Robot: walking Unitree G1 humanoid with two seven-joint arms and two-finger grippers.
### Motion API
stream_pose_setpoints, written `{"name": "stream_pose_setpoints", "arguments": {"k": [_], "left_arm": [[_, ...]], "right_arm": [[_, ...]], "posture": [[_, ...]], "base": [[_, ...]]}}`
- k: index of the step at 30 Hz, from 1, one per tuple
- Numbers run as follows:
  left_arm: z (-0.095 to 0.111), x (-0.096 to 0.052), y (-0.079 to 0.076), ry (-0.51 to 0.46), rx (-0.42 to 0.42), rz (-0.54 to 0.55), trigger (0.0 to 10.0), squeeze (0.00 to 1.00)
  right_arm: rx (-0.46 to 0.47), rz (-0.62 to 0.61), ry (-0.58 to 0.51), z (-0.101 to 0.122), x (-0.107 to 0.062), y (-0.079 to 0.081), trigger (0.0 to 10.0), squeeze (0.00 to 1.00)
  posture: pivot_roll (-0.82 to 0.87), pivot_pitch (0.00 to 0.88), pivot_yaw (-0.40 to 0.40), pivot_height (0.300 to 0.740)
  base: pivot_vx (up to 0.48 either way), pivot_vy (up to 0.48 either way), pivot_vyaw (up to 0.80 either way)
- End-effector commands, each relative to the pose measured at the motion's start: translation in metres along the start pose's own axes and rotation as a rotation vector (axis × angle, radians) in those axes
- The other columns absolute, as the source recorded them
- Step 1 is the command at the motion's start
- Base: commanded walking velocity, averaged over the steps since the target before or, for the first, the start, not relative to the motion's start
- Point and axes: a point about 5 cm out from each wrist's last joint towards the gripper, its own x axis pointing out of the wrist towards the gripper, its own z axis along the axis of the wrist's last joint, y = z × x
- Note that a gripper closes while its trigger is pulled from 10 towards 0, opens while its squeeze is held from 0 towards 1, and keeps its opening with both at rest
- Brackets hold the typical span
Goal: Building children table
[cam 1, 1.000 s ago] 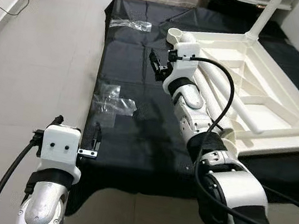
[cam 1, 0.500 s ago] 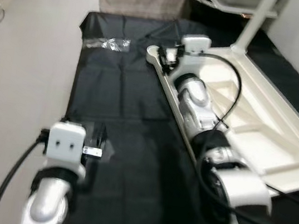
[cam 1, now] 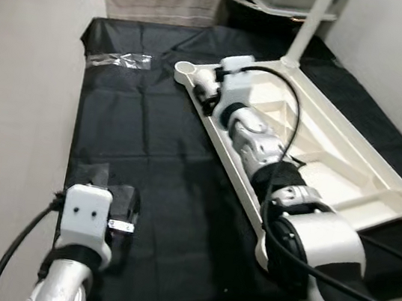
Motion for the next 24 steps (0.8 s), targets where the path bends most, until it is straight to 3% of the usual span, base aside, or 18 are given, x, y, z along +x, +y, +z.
{"name": "stream_pose_setpoints", "arguments": {"k": [1,3,9,16,24], "left_arm": [[-0.006,-0.004,-0.010,0.044,-0.032,-0.075,10.0,0.00],[-0.008,-0.011,-0.024,0.053,-0.056,-0.147,10.0,0.00],[-0.007,-0.018,-0.034,0.052,-0.069,-0.174,10.0,0.00],[-0.004,-0.023,-0.030,0.048,-0.090,-0.116,10.0,0.00],[-0.003,-0.029,-0.036,0.057,-0.096,-0.132,10.0,0.00]], "right_arm": [[0.016,0.012,0.042,-0.003,0.001,0.003,10.0,0.00],[0.018,0.024,0.087,-0.009,0.002,0.009,10.0,0.00],[0.001,0.022,0.130,-0.015,0.003,0.018,10.0,0.00],[0.045,-0.076,0.066,-0.003,0.004,0.015,10.0,0.00],[0.028,-0.085,0.108,-0.007,0.004,0.015,10.0,0.00]], "posture": [[0.00,0.192,-0.098,0.740],[-0.01,0.212,-0.107,0.740],[0.00,0.230,-0.119,0.740],[0.00,0.267,-0.124,0.740],[-0.01,0.303,-0.129,0.740]], "base": [[0.000,0.000,0.00],[0.000,0.000,0.00],[0.000,0.000,0.00],[0.000,0.000,0.00],[0.000,0.000,0.00]]}}
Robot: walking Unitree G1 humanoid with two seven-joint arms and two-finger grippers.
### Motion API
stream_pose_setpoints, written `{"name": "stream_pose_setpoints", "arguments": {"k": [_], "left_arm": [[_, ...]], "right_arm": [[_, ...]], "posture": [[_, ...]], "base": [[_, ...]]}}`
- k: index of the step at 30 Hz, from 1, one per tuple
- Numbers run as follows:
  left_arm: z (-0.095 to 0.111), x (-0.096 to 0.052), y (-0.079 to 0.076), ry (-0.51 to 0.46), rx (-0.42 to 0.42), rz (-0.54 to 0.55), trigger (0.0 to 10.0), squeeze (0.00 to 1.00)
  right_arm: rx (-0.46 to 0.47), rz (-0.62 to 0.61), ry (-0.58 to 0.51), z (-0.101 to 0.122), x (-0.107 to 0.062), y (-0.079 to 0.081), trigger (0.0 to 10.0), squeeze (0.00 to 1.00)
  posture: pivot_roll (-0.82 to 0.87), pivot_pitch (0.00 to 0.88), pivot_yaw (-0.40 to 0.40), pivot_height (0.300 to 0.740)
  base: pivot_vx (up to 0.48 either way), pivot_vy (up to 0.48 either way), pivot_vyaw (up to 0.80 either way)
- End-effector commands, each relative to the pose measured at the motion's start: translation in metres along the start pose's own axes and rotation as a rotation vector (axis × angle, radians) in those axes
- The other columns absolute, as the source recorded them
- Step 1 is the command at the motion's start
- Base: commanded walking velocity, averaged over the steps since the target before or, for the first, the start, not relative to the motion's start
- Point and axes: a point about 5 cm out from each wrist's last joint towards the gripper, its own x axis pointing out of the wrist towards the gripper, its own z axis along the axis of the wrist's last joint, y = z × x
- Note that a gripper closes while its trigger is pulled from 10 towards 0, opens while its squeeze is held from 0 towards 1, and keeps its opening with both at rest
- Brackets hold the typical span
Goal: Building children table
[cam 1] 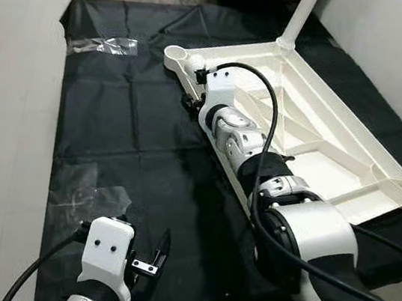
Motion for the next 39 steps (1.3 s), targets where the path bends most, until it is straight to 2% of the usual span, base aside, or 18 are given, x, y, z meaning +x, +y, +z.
{"name": "stream_pose_setpoints", "arguments": {"k": [1,7,14,21,22,23,39], "left_arm": [[-0.001,-0.007,-0.022,0.021,-0.057,-0.067,10.0,0.00],[-0.001,-0.007,-0.023,0.023,-0.063,-0.064,10.0,0.00],[0.000,-0.008,-0.023,0.023,-0.065,-0.059,10.0,0.00],[0.000,-0.007,-0.022,0.024,-0.065,-0.055,10.0,0.00],[0.000,-0.007,-0.022,0.023,-0.064,-0.053,10.0,0.00],[0.000,-0.007,-0.022,0.022,-0.064,-0.052,10.0,0.00],[-0.001,-0.005,-0.021,0.019,-0.061,-0.042,10.0,0.00]], "right_arm": [[-0.015,0.016,0.044,-0.006,0.000,0.003,10.0,0.00],[-0.033,0.026,0.073,-0.014,0.001,0.007,10.0,0.00],[-0.006,0.040,0.131,-0.027,0.000,0.011,10.0,0.00],[-0.030,0.047,0.180,-0.036,0.000,0.012,10.0,0.00],[-0.016,0.046,0.187,-0.037,-0.001,0.012,2.2,0.00],[-0.007,0.044,0.196,-0.038,-0.001,0.012,0.0,0.00],[-0.062,0.048,0.211,-0.037,-0.002,0.002,0.0,0.00]], "posture": [[-0.01,0.306,-0.131,0.740],[-0.01,0.310,-0.133,0.740],[-0.01,0.315,-0.135,0.740],[-0.02,0.313,-0.136,0.740],[-0.02,0.313,-0.136,0.740],[-0.02,0.313,-0.136,0.740],[-0.02,0.303,-0.140,0.740]], "base": [[0.000,0.000,0.00],[0.000,0.000,0.00],[0.000,0.000,0.00],[0.000,0.000,0.00],[0.000,0.000,0.00],[0.000,0.000,0.00],[0.000,0.000,0.00]]}}
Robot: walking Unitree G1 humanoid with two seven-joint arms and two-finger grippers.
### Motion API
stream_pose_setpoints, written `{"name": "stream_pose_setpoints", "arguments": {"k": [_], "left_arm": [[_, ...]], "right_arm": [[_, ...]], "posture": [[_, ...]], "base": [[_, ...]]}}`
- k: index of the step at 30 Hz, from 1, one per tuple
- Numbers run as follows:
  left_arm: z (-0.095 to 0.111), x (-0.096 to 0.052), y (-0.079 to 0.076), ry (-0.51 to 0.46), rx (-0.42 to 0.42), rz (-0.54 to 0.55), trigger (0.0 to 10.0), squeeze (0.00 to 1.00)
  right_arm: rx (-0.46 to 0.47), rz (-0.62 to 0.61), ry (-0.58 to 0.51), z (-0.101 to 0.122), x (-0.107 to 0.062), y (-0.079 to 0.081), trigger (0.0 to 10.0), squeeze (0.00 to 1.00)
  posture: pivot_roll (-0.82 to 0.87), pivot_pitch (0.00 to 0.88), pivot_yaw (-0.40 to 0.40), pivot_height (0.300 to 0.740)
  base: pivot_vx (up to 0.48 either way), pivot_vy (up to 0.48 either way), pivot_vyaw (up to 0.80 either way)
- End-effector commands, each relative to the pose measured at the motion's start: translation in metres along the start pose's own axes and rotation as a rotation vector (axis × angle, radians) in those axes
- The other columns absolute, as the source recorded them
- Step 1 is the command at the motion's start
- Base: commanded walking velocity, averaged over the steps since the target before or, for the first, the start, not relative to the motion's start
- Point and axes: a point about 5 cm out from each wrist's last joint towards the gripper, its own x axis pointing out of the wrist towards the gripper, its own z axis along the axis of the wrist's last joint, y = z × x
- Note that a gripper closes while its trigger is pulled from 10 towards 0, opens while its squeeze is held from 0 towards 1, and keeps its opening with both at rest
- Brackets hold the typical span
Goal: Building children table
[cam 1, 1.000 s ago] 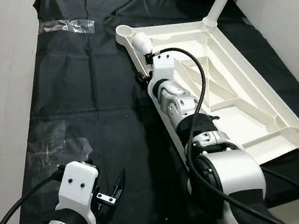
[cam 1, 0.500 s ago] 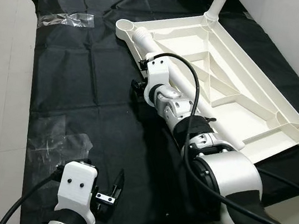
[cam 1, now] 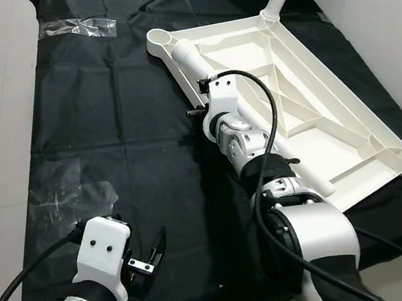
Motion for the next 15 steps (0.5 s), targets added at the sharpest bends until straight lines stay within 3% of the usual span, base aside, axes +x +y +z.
{"name": "stream_pose_setpoints", "arguments": {"k": [1,5,8,15], "left_arm": [[-0.003,-0.003,-0.023,0.024,-0.060,-0.076,10.0,0.00],[-0.003,-0.002,-0.022,0.023,-0.057,-0.073,10.0,0.00],[-0.004,-0.001,-0.020,0.021,-0.048,-0.074,10.0,0.00],[-0.003,0.003,-0.017,0.008,-0.025,-0.069,10.0,0.00]], "right_arm": [[0.001,0.012,0.099,-0.025,0.002,0.004,0.0,0.00],[-0.070,0.084,0.130,-0.027,0.001,0.002,0.0,0.00],[-0.126,0.093,0.147,-0.031,-0.001,-0.009,0.0,0.00],[-0.154,0.137,0.185,-0.039,-0.004,-0.017,0.0,0.00]], "posture": [[-0.02,0.303,-0.140,0.740],[-0.02,0.291,-0.137,0.740],[-0.02,0.279,-0.131,0.740],[-0.02,0.262,-0.124,0.740]], "base": [[0.000,0.000,0.00],[0.000,0.000,0.00],[0.000,0.000,0.00],[0.000,0.000,0.00]]}}
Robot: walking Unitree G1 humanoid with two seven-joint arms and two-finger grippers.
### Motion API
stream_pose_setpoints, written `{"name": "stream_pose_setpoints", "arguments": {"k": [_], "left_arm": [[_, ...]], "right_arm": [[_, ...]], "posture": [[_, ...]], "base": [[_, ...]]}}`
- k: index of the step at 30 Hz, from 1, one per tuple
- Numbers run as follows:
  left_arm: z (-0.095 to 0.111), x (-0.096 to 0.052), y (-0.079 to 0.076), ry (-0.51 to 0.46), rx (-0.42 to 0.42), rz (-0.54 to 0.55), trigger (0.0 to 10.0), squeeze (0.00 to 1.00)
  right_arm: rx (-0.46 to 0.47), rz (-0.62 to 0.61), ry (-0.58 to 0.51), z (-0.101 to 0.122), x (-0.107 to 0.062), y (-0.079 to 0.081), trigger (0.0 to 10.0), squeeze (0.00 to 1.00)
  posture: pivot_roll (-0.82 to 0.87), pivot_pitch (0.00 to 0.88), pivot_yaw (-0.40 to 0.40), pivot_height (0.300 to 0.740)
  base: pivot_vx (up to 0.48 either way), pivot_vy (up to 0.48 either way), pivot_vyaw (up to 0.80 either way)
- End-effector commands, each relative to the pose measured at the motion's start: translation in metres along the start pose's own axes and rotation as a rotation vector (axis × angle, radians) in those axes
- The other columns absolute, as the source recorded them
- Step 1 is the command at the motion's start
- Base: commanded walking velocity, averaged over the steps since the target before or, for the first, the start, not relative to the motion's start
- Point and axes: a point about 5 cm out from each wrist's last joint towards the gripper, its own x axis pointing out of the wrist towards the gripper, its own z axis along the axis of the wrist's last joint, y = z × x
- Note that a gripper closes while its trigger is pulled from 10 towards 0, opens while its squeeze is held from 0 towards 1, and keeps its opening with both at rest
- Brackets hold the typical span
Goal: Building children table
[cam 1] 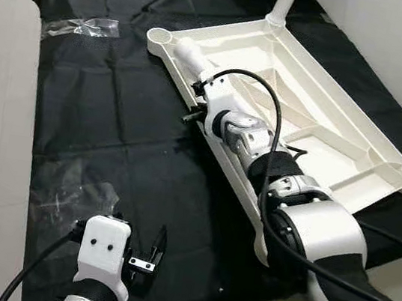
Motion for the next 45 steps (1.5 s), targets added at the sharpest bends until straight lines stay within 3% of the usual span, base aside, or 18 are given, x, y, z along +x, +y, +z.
{"name": "stream_pose_setpoints", "arguments": {"k": [1,14,31,39,45], "left_arm": [[-0.006,0.001,-0.015,0.022,-0.024,-0.051,10.0,0.00],[-0.005,0.006,0.002,0.002,0.023,-0.008,10.0,0.00],[-0.005,0.010,0.005,-0.005,0.039,-0.010,10.0,0.00],[-0.008,0.010,-0.001,0.003,0.034,-0.041,10.0,0.00],[-0.008,0.011,-0.001,0.002,0.036,-0.043,10.0,0.00]], "right_arm": [[-0.025,0.065,0.172,-0.040,0.002,0.004,0.0,0.00],[-0.136,0.469,0.282,-0.061,-0.009,0.011,0.0,0.00],[-0.318,0.803,0.341,-0.078,-0.035,-0.004,0.0,0.00],[-0.508,1.017,0.383,-0.087,-0.054,-0.010,0.0,0.00],[-0.562,1.057,0.385,-0.087,-0.058,-0.012,0.0,0.00]], "posture": [[-0.02,0.253,-0.120,0.740],[-0.02,0.231,-0.112,0.740],[-0.02,0.219,-0.103,0.740],[-0.01,0.215,-0.103,0.740],[-0.01,0.215,-0.103,0.740]], "base": [[0.000,0.000,0.00],[0.000,0.000,0.00],[0.000,0.000,0.00],[0.000,0.000,0.00],[0.000,0.000,0.00]]}}
